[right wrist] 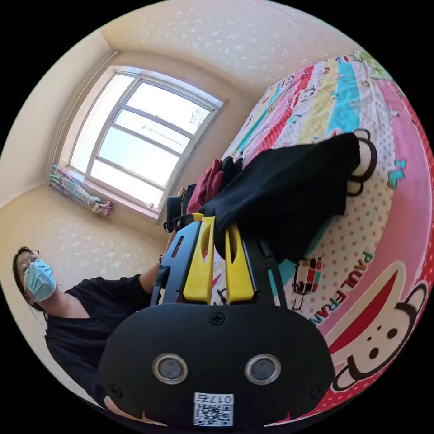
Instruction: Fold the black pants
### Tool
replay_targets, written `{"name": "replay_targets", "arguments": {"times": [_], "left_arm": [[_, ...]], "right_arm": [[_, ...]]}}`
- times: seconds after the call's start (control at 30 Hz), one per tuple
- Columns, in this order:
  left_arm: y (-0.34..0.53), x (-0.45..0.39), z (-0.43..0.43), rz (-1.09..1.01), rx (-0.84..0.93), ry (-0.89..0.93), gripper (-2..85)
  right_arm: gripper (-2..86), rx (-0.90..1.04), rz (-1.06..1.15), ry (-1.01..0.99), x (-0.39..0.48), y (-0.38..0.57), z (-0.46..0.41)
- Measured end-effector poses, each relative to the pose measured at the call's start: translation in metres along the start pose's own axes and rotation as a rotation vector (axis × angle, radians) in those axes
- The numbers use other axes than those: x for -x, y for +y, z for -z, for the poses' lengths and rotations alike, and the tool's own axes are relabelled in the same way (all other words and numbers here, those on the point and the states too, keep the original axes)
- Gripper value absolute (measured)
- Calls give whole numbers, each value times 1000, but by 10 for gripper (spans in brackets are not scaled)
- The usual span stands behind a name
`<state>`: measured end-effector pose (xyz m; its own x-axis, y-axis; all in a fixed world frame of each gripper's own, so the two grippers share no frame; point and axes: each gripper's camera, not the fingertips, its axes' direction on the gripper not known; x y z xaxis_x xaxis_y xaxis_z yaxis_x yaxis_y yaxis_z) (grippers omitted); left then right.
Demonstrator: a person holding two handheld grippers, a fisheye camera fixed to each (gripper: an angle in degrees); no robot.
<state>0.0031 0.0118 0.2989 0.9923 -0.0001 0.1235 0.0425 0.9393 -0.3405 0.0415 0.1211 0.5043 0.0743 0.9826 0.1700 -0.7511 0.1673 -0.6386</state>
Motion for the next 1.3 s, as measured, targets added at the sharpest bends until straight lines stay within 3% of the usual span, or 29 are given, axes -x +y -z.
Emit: {"name": "replay_targets", "arguments": {"times": [0.17,0.27,0.47,0.6,0.8,1.07,1.3], "left_arm": [[15,43,35,136,-141,141,155],[-6,53,68,169,-265,107,182],[-103,86,49,211,-178,61,251],[-123,104,23,278,-136,-2,195],[-103,101,25,305,-177,-21,128],[-44,-11,23,152,-110,72,112],[-39,-163,-78,-157,37,201,113]], "right_arm": [[89,-77,-143,-37,-37,42,17],[131,-188,-193,-23,-42,38,47],[193,-250,-275,-9,-61,-37,47],[228,-190,-309,9,-76,-79,1],[174,-174,-293,-25,-63,-70,-13],[140,-162,-114,-203,25,8,51],[135,-459,69,-63,137,125,225]]}}
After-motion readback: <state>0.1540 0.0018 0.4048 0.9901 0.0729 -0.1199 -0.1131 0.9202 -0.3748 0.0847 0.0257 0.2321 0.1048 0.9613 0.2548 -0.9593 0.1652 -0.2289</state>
